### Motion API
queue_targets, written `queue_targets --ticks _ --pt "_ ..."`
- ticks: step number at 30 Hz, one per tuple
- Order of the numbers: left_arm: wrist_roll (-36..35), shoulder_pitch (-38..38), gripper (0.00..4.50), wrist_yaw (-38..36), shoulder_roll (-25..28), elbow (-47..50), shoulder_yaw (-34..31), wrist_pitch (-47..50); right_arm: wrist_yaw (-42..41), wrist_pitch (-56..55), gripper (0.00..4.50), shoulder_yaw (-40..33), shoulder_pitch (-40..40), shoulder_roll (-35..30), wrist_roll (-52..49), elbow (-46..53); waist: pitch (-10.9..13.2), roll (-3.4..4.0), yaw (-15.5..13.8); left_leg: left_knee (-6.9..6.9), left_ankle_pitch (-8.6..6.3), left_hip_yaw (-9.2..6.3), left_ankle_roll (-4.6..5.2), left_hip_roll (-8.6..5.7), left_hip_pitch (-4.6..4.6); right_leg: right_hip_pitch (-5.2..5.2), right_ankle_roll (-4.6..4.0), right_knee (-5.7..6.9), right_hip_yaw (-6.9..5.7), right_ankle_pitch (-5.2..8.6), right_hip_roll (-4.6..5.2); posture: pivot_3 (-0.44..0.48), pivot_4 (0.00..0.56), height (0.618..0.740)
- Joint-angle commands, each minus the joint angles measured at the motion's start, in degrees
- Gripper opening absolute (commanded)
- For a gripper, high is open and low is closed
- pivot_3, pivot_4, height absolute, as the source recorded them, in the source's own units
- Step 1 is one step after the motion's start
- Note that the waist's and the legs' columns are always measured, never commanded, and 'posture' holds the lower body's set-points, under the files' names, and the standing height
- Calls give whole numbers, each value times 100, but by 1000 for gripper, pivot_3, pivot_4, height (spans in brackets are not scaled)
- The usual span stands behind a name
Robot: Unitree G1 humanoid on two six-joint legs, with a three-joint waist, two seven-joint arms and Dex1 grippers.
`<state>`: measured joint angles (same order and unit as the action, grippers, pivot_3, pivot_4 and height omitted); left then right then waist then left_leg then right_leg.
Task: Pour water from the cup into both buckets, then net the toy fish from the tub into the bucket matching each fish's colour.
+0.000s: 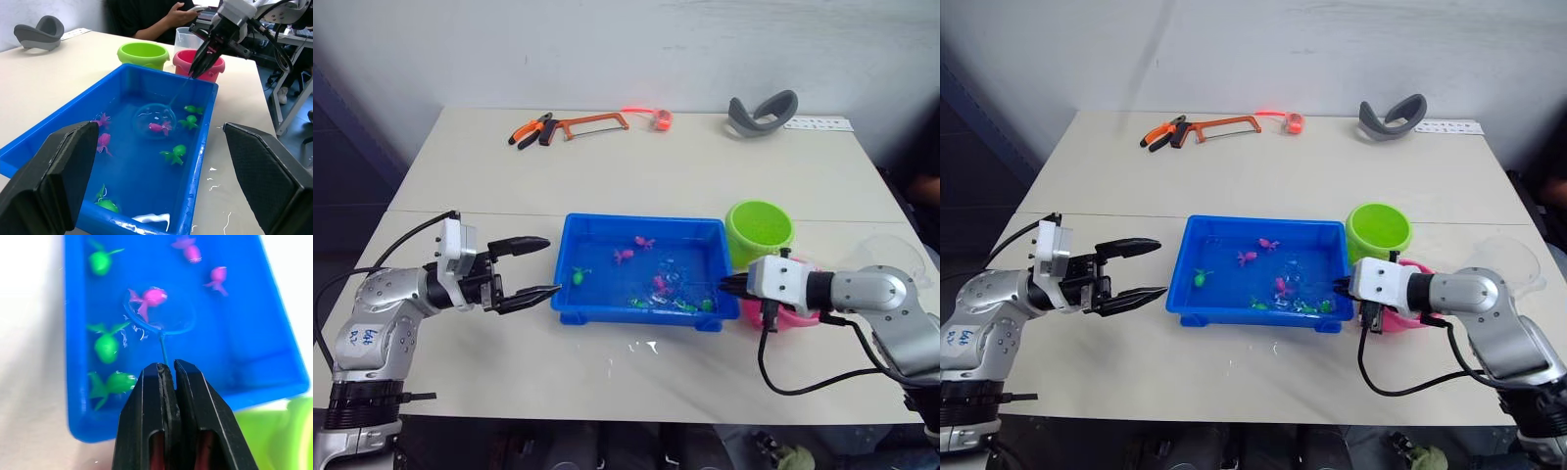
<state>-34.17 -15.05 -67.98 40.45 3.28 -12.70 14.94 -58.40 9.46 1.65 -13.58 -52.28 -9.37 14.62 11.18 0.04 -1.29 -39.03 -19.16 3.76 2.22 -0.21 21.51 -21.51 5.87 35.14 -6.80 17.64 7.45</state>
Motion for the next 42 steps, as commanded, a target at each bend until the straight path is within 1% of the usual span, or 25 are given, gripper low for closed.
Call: queue_targets --ticks 1,10,12,15,20,22,24,25,26,29,30,31,32,34,36,38,41,42 --pt "-18 -92 4435 -33 -45 -61 12 -83 -90 197 0 -471 204 26 -573 409 0 0 -2 1 0 0 0 0 0 0 0 0 0 0 0 0 150 740" --pt "16 -479 4435 -175 -264 -249 330 -135 -126 501 0 -1600 1112 -37 -1355 1095 0 0 -19 0 0 1 0 -1 0 2 1 1 1 -1 0 0 150 740" --pt "18 -651 4435 -206 -362 -283 442 -123 -95 116 0 -1937 1400 47 -1267 1225 0 0 -24 0 0 1 0 -1 0 2 1 1 1 -1 -1 0 150 740" --pt "21 -915 4435 -274 -506 -348 625 -88 -11 -67 0 -2366 1845 108 -1209 1458 1 -1 -24 0 0 2 0 -2 0 3 2 1 1 -1 -3 0 150 740" --pt "0 -1356 4435 -413 -754 -426 972 47 134 -20 0 -3323 2700 358 -1399 2093 1 -1 -30 -1 1 4 0 -3 -1 4 4 7 3 -2 -9 0 150 740" --pt "-16 -1493 4435 -431 -877 -421 1093 106 215 140 0 -3833 3074 522 -1477 2330 0 -2 -30 -2 1 4 1 -4 -1 5 4 8 4 -2 -10 0 150 740" --pt "-20 -1620 4435 -457 -1029 -432 1215 143 252 89 0 -4410 3481 728 -1406 2481 1 -1 -45 -2 1 4 1 -4 -2 6 5 7 4 -2 -14 0 150 740" --pt "-19 -1656 4435 -463 -1078 -440 1242 154 267 68 0 -4586 3617 791 -1378 2524 1 -1 -43 -3 1 3 2 -4 -5 8 5 9 5 -2 -18 0 150 740" --pt "-18 -1716 4435 -468 -1182 -476 1301 167 244 -176 0 -4895 3858 937 -1188 2514 1 -1 -39 -2 2 4 2 -6 -4 8 6 8 7 -3 -25 0 150 740" --pt "-10 -1824 4435 -499 -1384 -572 1412 194 199 -995 0 -5422 4341 1214 -615 2378 1 -1 -43 -2 2 5 3 -6 -6 9 7 8 12 -4 -35 0 150 740" --pt "-4 -1836 4435 -511 -1409 -588 1420 198 204 -1163 0 -5468 4410 1243 -524 2339 1 -1 -37 -1 2 8 3 -8 -6 9 8 7 14 -4 -35 0 150 740" --pt "11 -1859 4435 -538 -1463 -630 1449 190 234 -1586 0 -5548 4491 1333 -328 2216 1 -1 -34 0 2 10 3 -7 -9 9 8 8 17 -4 -37 0 150 740" --pt "33 -1891 4435 -567 -1525 -694 1484 167 395 -2004 0 -5616 4553 1366 106 2033 1 -1 -22 0 2 9 2 -6 -10 9 8 7 18 -4 -38 0 150 740" --pt "74 -1953 4435 -599 -1628 -801 1534 120 471 -2934 0 -5670 4718 1429 639 1664 1 -1 -15 1 2 18 1 -6 -18 9 8 -1 29 -3 -42 0 150 740" --pt "97 -1984 4435 -609 -1667 -843 1544 101 523 -3402 0 -5652 4807 1426 780 1447 1 -1 -14 4 2 24 0 -5 -25 9 9 -6 40 -3 -48 0 150 740" --pt "124 -2025 4435 -620 -1722 -906 1559 56 909 -4072 0 -5740 4781 1443 1305 1060 1 -1 -13 5 2 25 -4 -1 -25 6 9 -6 52 -3 -59 0 150 740" --pt "164 -2044 4435 -605 -1819 -945 1580 -20 1568 -5804 0 -5930 4832 1155 2849 386 1 -1 -12 5 3 27 -7 1 -27 6 9 -6 60 -3 -65 0 150 740" --pt "173 -2046 4435 -595 -1851 -950 1586 -40 1883 -6176 0 -6060 4770 1104 3413 297 1 -1 -10 5 3 29 -7 1 -27 6 8 -8 62 -3 -65 0 150 740"
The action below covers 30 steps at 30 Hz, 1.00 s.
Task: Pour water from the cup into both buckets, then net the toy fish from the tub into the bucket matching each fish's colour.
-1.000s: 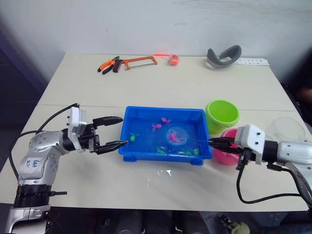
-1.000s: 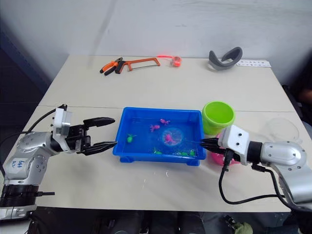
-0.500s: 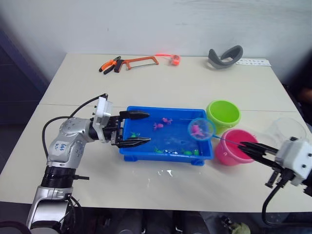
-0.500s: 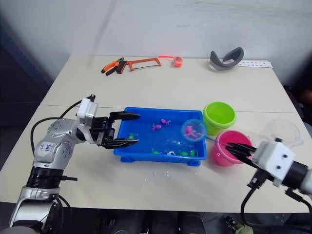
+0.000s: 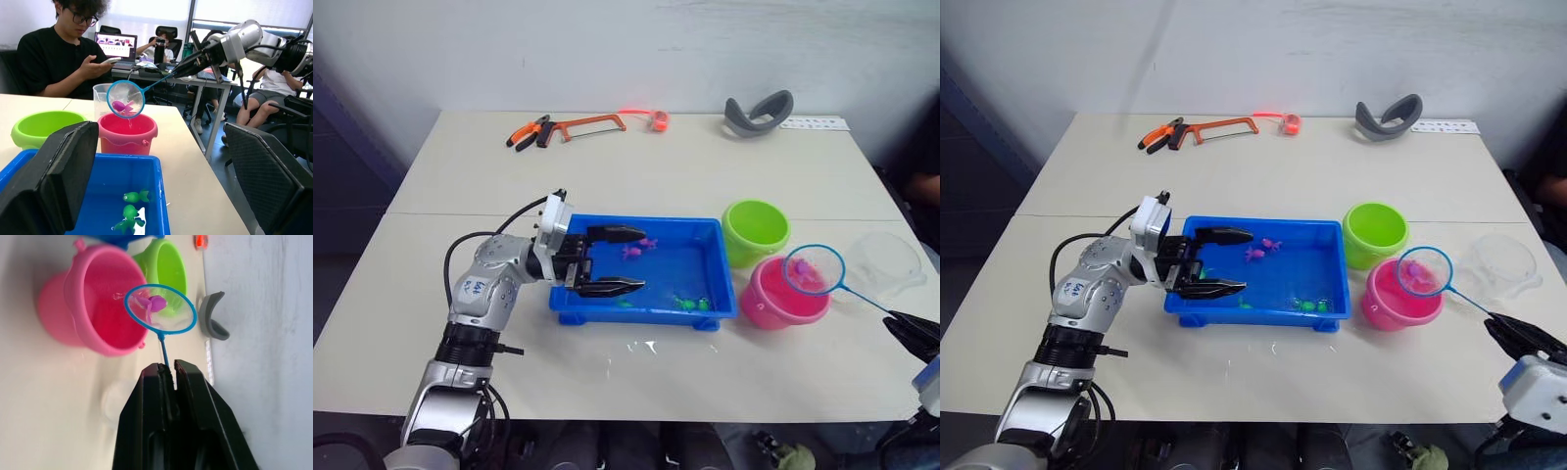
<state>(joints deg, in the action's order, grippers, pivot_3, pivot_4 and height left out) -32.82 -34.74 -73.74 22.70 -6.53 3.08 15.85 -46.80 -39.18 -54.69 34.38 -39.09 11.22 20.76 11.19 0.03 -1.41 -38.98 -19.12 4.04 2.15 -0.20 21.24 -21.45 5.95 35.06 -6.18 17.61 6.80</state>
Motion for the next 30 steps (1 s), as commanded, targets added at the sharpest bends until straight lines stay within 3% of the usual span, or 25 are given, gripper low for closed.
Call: queue_targets --ticks 1,12,21,25,27,30 --pt "41 -78 4435 -5 -109 25 11 -144 1093 -1503 0 -567 -170 -193 1731 -374 0 0 3 0 0 4 0 0 -3 0 0 0 4 0 0 0 150 740" --pt "166 1 4435 94 -495 -103 71 -336 3118 -2578 0 -714 -377 -570 3816 -698 0 0 3 -1 4 3 -11 8 -2 -1 -5 1 8 3 -9 0 150 740" --pt "406 -103 4435 214 -777 -271 203 -498 4261 -2619 0 -600 -297 -1123 4724 -745 -1 1 -6 -1 5 2 -11 10 -2 -1 -6 0 8 3 -11 0 150 740" --pt "412 -127 4435 169 -763 -306 209 -521 4397 -2395 0 -604 -126 -1127 4441 -927 -1 1 1 0 5 1 -11 10 1 -1 -6 -3 6 3 -11 0 150 740" --pt "384 -135 4435 164 -735 -293 173 -507 4240 -2290 0 -496 92 -1120 3691 -1062 -1 1 3 0 5 1 -11 10 0 -1 -6 -2 6 3 -11 0 150 740" --pt "188 -89 4435 217 -604 -62 -22 -336 3578 -1769 0 103 738 -1115 1730 -933 0 1 15 2 5 0 -11 12 -2 0 -7 -3 6 4 -10 0 150 740"
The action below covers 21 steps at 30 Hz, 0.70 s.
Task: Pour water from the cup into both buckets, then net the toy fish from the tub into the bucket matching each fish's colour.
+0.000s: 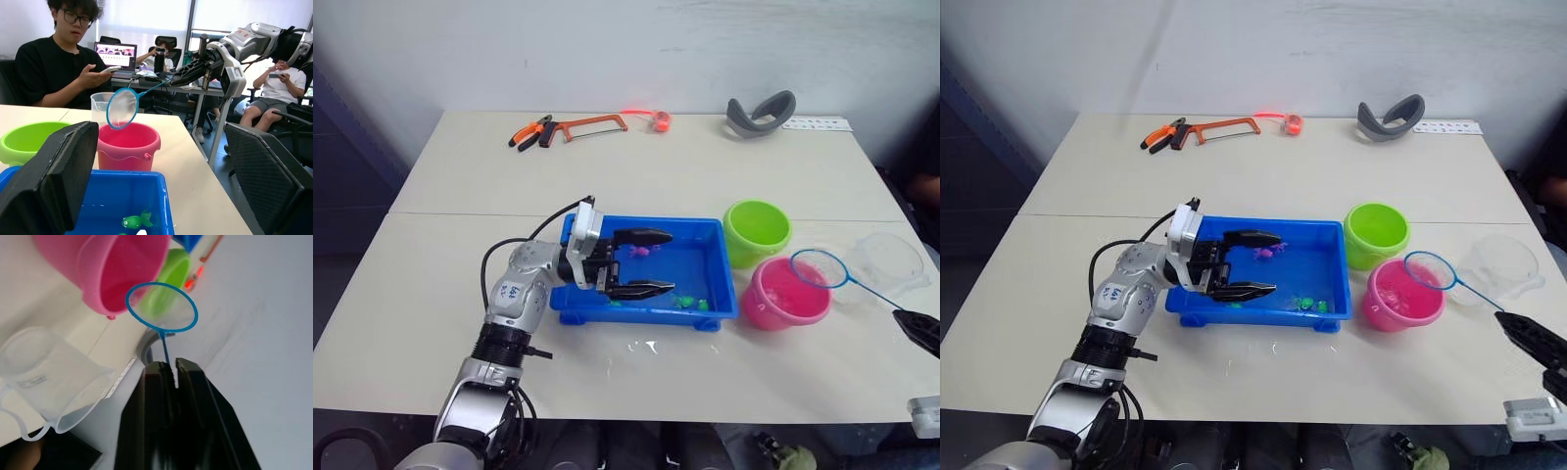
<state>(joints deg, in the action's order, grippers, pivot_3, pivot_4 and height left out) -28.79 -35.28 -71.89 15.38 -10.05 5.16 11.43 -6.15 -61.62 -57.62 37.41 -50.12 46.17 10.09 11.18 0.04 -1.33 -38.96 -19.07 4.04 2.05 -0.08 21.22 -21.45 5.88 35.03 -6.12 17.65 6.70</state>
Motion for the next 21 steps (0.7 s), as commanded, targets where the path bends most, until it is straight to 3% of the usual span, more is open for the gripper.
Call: queue_targets --ticks 1,6,9,15,21 --pt "-299 13 4435 71 214 406 -334 190 -715 825 0 587 576 12 -2451 321 1 -1 15 0 0 0 0 5 0 1 -1 -1 0 0 0 0 150 740" --pt "-503 324 4435 576 601 916 -855 545 -1723 3392 0 1494 845 -206 -6769 1788 1 3 123 -1 -1 -7 1 19 -5 7 -5 2 -2 0 30 0 150 740" --pt "-537 669 4435 952 921 1216 -1268 682 -2352 4765 0 1988 608 -771 -8464 2502 2 2 148 -5 -5 -13 8 17 -9 10 -6 6 -6 0 40 0 150 740" --pt "-512 1435 4435 1424 1401 1584 -1837 681 -2437 7197 0 3161 -1100 -1837 -10091 2833 6 0 92 -7 -10 -22 18 5 2 3 -8 2 -25 1 64 0 150 740" --pt "-466 2223 4435 1774 1654 1845 -2294 549 -2248 9150 0 4798 -3312 -2032 -10167 2372 10 -7 -11 -10 -15 -34 25 -6 21 0 -7 -18 -47 0 80 0 150 740"
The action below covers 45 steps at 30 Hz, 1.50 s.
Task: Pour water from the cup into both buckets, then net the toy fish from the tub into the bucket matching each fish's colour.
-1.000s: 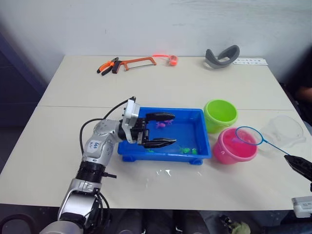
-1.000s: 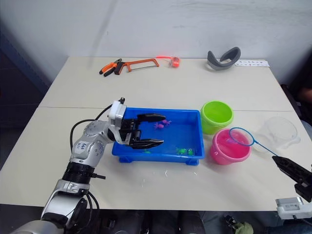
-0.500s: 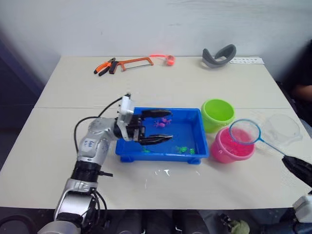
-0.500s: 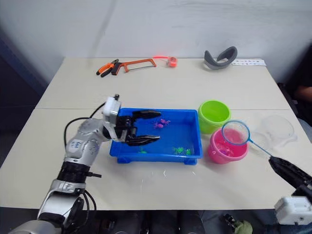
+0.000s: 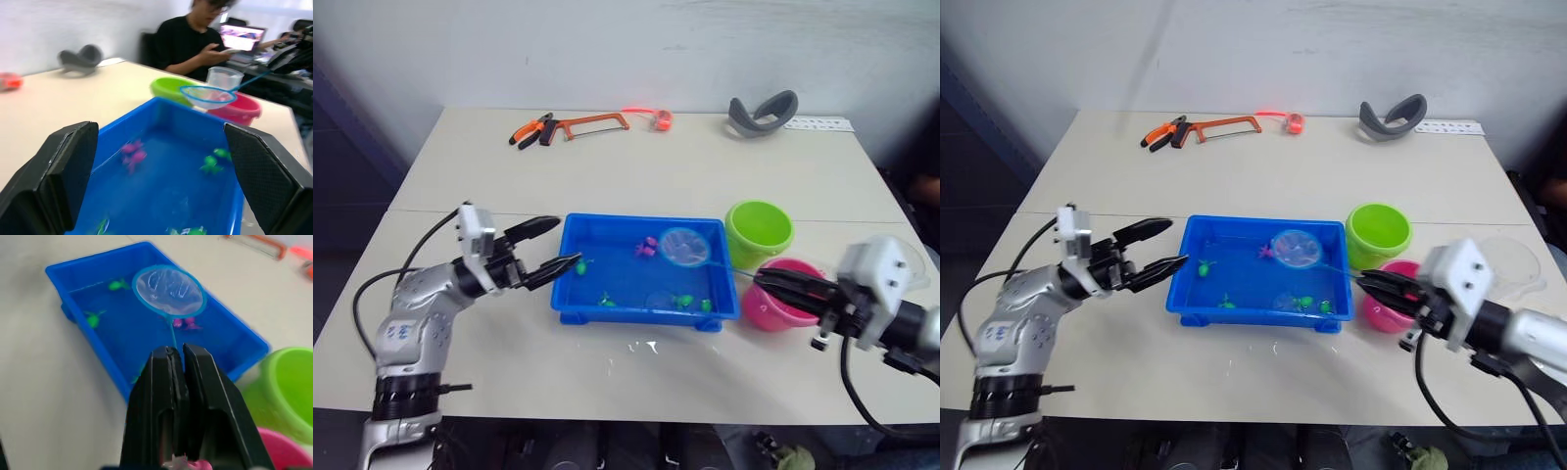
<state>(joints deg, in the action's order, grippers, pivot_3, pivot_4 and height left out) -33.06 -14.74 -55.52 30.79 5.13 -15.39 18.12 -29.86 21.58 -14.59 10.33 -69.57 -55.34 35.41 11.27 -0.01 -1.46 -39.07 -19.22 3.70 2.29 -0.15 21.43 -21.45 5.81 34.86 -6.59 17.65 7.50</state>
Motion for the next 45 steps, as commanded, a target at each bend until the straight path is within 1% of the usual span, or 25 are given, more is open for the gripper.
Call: queue_targets --ticks 1,4,9,11,18,25,28,32,40,45 --pt "-49 271 4435 185 116 381 -280 -143 106 1181 0 717 -967 -73 -28 -272 2 -3 4 -2 0 0 1 0 4 -1 1 -1 -2 0 1 0 150 740" --pt "-69 452 4435 286 101 522 -296 -195 -34 1925 0 1240 -1821 5 184 -543 2 -2 0 -4 0 -4 1 -4 10 -3 3 -4 -7 -2 5 0 150 740" --pt "-44 518 4435 312 76 512 -243 -310 -273 2298 0 1832 -2608 295 949 -879 2 -2 15 -2 -1 -3 -1 -3 12 -5 3 -4 -13 -2 3 0 150 740" --pt "-28 534 4435 288 82 485 -221 -370 -348 2413 0 1883 -2749 437 1097 -929 3 -1 15 -1 0 1 -2 -4 13 -7 4 -1 -13 -2 2 0 150 740" --pt "-15 552 4435 233 89 412 -139 -522 -863 2345 0 1860 -2685 475 1748 -842 3 -1 8 -1 0 3 -2 -6 14 -6 7 11 -16 -4 0 0 150 740" --pt "-23 493 4435 178 127 356 -46 -542 -1072 2021 0 1738 -2536 728 2297 -838 3 -1 12 -1 0 4 -3 -6 14 -7 7 13 -15 -4 -1 0 150 740" --pt "-18 469 4435 135 139 285 -32 -569 -1132 2079 0 1538 -2564 856 2267 -805 3 -1 12 -1 1 4 -4 -6 14 -7 7 13 -16 -4 -3 0 150 740" --pt "0 447 4435 57 136 164 -14 -627 -1267 2091 0 1665 -2559 871 2468 -876 3 -1 13 -1 1 4 -4 -6 14 -7 7 13 -16 -4 -3 0 150 740" --pt "31 407 4435 -118 147 -86 19 -785 -1146 1872 0 2165 -2961 1652 3113 -1202 3 0 22 -1 2 5 -7 -5 13 -11 7 14 -15 -4 -5 0 150 740" --pt "31 407 4435 -179 166 -125 39 -796 -1160 1812 0 2320 -3192 2019 3410 -1267 3 0 25 0 2 5 -7 -6 14 -11 7 21 -15 -4 -5 0 150 740"
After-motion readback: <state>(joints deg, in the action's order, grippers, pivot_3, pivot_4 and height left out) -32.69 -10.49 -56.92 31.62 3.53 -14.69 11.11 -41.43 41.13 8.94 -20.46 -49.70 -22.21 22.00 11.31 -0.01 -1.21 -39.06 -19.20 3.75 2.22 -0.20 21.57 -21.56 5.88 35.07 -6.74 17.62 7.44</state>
